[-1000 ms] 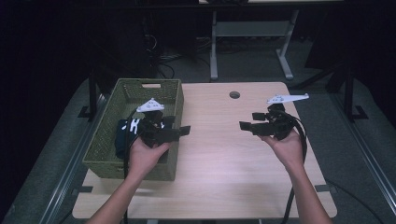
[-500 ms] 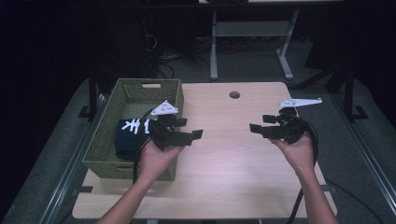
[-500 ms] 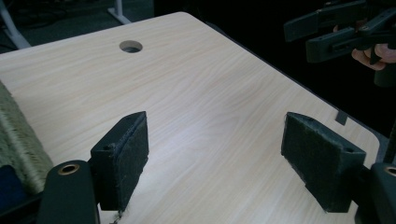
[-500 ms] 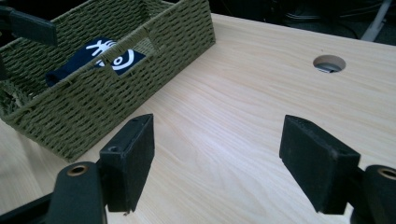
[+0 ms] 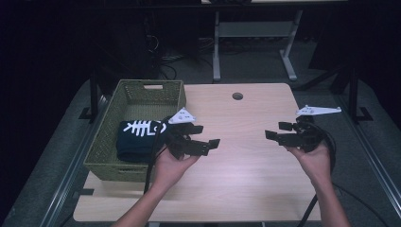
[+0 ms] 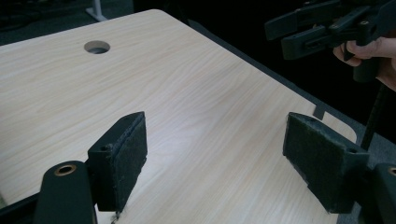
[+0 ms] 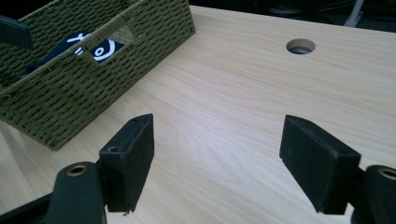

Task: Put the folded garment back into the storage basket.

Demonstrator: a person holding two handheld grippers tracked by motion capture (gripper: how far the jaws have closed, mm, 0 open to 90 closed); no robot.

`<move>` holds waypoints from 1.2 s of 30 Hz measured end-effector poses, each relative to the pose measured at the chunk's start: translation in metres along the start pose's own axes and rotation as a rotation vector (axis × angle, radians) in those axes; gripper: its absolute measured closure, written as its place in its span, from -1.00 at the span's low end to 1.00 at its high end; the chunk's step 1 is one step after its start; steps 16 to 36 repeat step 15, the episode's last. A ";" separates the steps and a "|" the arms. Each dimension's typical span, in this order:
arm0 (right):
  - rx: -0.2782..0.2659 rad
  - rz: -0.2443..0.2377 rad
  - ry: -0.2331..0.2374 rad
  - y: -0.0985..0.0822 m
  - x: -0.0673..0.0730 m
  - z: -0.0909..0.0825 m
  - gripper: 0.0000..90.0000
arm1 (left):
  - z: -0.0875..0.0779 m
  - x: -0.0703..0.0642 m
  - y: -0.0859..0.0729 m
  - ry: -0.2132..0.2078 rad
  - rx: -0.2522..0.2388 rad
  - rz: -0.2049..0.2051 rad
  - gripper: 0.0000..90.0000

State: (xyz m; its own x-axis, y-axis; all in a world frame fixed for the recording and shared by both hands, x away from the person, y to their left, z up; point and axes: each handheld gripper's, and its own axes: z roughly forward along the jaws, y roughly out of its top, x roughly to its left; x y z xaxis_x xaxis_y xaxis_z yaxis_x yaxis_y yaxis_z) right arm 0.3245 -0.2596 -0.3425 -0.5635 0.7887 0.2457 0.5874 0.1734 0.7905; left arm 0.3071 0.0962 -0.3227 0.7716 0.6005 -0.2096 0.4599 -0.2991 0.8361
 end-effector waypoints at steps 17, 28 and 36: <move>-0.005 0.034 -0.044 -0.033 -0.015 -0.020 -0.43 | 0.025 -0.028 -0.016 -0.073 0.045 0.033 -0.53; -0.005 0.034 -0.044 -0.033 -0.015 -0.020 -0.43 | 0.025 -0.028 -0.016 -0.073 0.045 0.033 -0.53; -0.005 0.034 -0.044 -0.033 -0.015 -0.020 -0.43 | 0.025 -0.028 -0.016 -0.073 0.045 0.033 -0.53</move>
